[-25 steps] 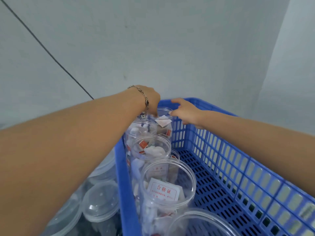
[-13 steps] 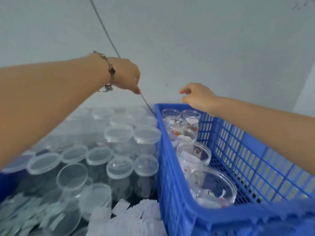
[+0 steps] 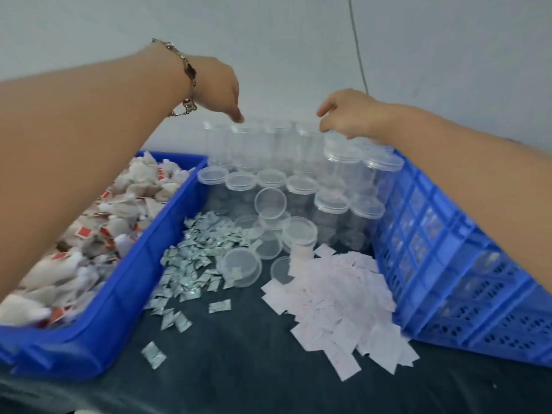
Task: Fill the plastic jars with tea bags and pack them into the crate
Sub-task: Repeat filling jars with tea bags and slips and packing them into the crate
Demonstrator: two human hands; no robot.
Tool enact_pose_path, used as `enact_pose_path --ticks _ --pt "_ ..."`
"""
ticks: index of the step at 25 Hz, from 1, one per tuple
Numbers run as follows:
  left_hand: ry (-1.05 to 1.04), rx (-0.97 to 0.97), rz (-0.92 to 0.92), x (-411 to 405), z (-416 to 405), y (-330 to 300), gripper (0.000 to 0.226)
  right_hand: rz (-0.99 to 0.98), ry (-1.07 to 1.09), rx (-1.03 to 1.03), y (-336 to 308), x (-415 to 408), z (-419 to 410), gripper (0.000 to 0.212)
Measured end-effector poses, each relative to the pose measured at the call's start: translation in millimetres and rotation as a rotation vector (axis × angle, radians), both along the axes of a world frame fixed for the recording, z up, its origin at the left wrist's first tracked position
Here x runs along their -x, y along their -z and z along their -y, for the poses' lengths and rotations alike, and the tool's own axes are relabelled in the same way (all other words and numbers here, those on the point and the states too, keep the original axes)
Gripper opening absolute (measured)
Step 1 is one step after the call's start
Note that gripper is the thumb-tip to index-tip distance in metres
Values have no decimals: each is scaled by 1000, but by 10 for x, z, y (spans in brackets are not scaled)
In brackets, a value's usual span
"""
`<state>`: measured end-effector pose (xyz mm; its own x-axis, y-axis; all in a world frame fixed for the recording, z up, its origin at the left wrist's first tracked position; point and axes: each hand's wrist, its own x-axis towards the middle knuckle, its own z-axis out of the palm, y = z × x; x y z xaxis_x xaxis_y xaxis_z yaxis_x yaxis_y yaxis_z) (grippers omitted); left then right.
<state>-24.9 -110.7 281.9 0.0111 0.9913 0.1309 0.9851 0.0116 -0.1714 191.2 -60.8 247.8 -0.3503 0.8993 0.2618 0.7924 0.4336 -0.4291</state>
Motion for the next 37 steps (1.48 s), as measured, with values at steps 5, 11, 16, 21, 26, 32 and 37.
enact_pose_path --ticks 5,11,16,21,26,32,37 --pt "-92 -8 86 612 -121 51 51 33 -48 68 -185 509 -277 25" --pt "-135 11 327 934 -958 594 53 5 -98 98 121 1189 -1047 36" --pt "-152 66 613 764 -1613 1456 74 -188 -12 464 798 1560 -1606 16" --pt "-178 -34 880 774 -2063 1922 93 -604 130 639 1317 1675 -1971 41" --pt "-140 -119 1044 808 -2313 2099 102 -496 93 493 1434 1762 -2111 59" --pt "-135 -221 1116 751 -2190 1932 83 -471 76 459 1236 1820 -1829 14" --pt "-8 -302 1230 506 -1487 1877 59 -574 56 335 1222 1599 -1032 41"
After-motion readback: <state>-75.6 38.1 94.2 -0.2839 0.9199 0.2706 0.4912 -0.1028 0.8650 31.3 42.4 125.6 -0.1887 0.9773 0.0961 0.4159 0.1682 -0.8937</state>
